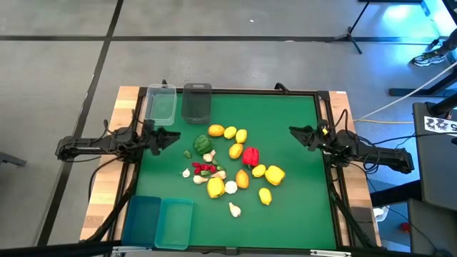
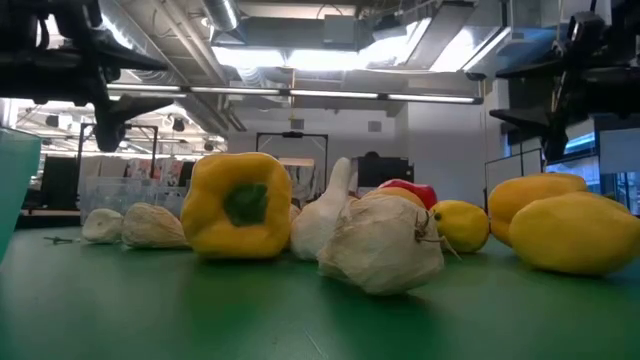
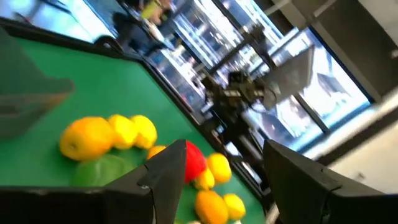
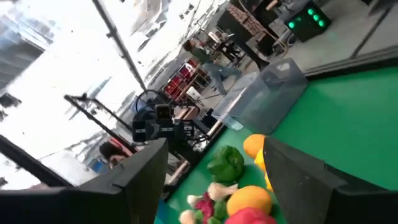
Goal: Sort produce into baskets
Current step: Put the green bell pepper into the transparent bin
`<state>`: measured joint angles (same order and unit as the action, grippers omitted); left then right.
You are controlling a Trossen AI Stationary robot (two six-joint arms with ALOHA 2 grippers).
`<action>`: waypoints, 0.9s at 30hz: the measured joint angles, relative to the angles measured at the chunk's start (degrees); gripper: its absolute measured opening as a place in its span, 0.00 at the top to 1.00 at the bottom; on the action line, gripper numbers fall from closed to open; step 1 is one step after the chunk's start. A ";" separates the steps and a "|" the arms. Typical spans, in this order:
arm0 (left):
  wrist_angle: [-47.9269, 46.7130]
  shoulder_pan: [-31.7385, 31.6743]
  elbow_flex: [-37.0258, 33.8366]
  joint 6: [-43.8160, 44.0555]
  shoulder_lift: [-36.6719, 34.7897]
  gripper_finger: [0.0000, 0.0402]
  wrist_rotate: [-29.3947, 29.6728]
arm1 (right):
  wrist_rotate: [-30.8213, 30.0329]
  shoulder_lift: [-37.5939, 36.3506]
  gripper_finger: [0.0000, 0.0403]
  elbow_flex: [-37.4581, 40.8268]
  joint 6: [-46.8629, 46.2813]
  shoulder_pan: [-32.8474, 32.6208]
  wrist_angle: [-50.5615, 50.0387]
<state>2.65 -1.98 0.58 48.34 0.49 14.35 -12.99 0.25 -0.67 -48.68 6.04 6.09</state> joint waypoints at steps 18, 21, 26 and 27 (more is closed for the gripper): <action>6.89 1.19 4.45 0.47 1.52 0.48 2.24 | -0.06 0.00 0.35 0.00 -0.26 -0.01 -0.23; 7.11 2.23 11.61 -4.33 6.08 0.48 2.34 | -1.00 -0.01 0.35 0.00 1.19 0.00 -0.20; 6.39 3.37 27.51 -15.88 20.27 0.48 2.36 | -4.49 0.00 0.35 0.00 2.66 0.00 -0.22; 4.64 3.54 30.89 -17.76 23.80 0.48 2.36 | -5.22 -0.01 0.35 0.00 2.68 -0.01 -0.22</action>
<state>7.29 1.56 31.47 30.58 24.29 16.71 -18.21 0.24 -0.67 -46.00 6.04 5.87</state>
